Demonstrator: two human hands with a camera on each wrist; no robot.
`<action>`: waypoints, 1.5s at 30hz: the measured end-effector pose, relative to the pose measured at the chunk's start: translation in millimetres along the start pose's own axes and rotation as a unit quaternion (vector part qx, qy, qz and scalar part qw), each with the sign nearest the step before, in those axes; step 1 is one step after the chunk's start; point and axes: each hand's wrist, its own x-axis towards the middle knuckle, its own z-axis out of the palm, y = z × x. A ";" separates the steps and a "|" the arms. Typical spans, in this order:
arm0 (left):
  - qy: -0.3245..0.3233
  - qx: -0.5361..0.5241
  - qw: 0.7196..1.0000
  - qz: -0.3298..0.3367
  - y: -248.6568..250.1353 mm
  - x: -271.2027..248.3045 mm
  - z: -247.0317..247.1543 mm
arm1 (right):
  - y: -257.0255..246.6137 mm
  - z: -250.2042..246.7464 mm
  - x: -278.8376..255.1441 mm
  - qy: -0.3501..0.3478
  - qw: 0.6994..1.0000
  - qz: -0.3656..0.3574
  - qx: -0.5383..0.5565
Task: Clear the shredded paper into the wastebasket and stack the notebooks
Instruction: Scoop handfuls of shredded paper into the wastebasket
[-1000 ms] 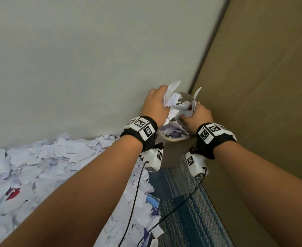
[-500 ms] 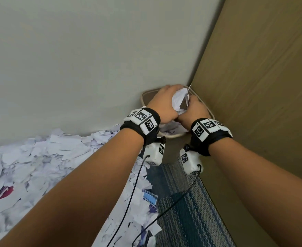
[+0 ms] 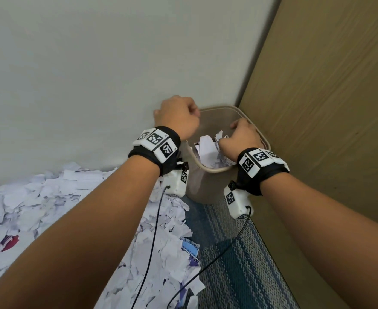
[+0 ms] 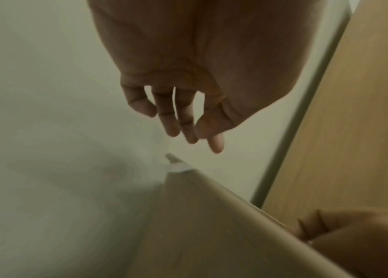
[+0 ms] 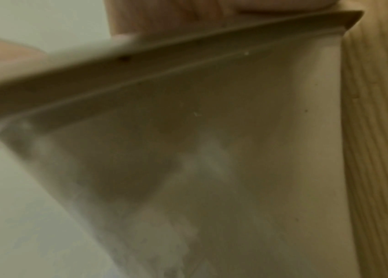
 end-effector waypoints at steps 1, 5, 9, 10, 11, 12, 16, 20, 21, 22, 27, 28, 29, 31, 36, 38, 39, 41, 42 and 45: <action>-0.015 0.008 1.000 -0.019 -7.5 2.8 -3.8 | -0.5 0.0 -0.9 -0.005 1.000 0.001 -0.007; -0.069 0.017 0.997 -0.023 -27.0 1.2 -5.2 | -0.7 2.6 -3.6 -0.012 1.000 -0.003 -0.028; -0.070 0.075 0.994 0.026 -33.2 -6.3 4.0 | -2.1 4.2 -5.1 -0.007 0.998 -0.005 -0.056; -0.070 0.083 0.993 0.045 -33.7 -7.6 6.4 | -2.8 4.4 -5.9 -0.008 0.998 -0.006 -0.063; -0.070 0.086 0.992 0.062 -33.5 -8.5 9.1 | -3.1 4.5 -6.7 -0.007 0.997 -0.007 -0.071; -0.070 0.086 0.991 0.076 -32.0 -9.7 10.8 | -3.1 4.7 -7.4 -0.006 0.997 -0.010 -0.079; -0.048 0.059 0.993 0.092 -27.9 -12.9 9.8 | -2.6 4.3 -9.6 -0.011 0.995 -0.017 -0.096; -0.049 -0.003 0.994 0.096 -23.7 -12.5 5.4 | -4.1 3.4 -12.5 -0.016 0.993 -0.021 -0.116; -0.055 -0.032 0.994 0.093 -22.3 -12.2 5.0 | -4.3 3.5 -12.8 -0.017 0.993 -0.022 -0.118; -0.054 -0.062 0.993 0.090 -21.6 -11.7 3.7 | -4.5 3.5 -13.1 -0.016 0.993 -0.023 -0.115; 0.036 -0.058 0.994 0.091 -33.7 -12.9 -12.0 | -11.9 -1.6 -16.0 0.020 0.997 -0.038 -0.068; 0.038 -0.050 0.995 0.082 -41.7 -15.1 -15.6 | -17.1 -2.9 -17.1 0.027 0.997 -0.050 -0.054; 0.033 -0.043 0.996 0.068 -52.0 -17.4 -18.3 | -24.0 -3.5 -18.8 0.032 0.997 -0.065 -0.039; 0.013 -0.024 0.999 0.037 -77.2 -23.6 -22.8 | -40.8 -2.7 -22.7 0.047 0.993 -0.107 -0.014; -0.036 0.056 0.997 -0.039 -145.7 -42.0 -39.3 | -92.8 10.1 -45.4 0.073 0.971 -0.228 -0.021; -0.071 0.131 0.987 -0.056 -174.6 -52.0 -49.4 | -113.0 19.8 -58.7 0.045 0.963 -0.265 -0.006; -0.084 0.174 0.979 -0.063 -190.0 -58.5 -55.7 | -121.3 26.7 -65.1 0.028 0.961 -0.276 0.001; -0.099 0.239 0.963 -0.079 -220.8 -72.8 -68.2 | -132.4 40.8 -75.8 0.001 0.955 -0.295 -0.002; -0.100 0.260 0.956 -0.092 -236.5 -80.7 -75.8 | -136.6 49.7 -79.9 -0.013 0.952 -0.305 -0.009; -0.094 0.288 0.944 -0.128 -272.7 -99.0 -99.3 | -140.4 76.0 -88.2 -0.082 0.947 -0.311 -0.026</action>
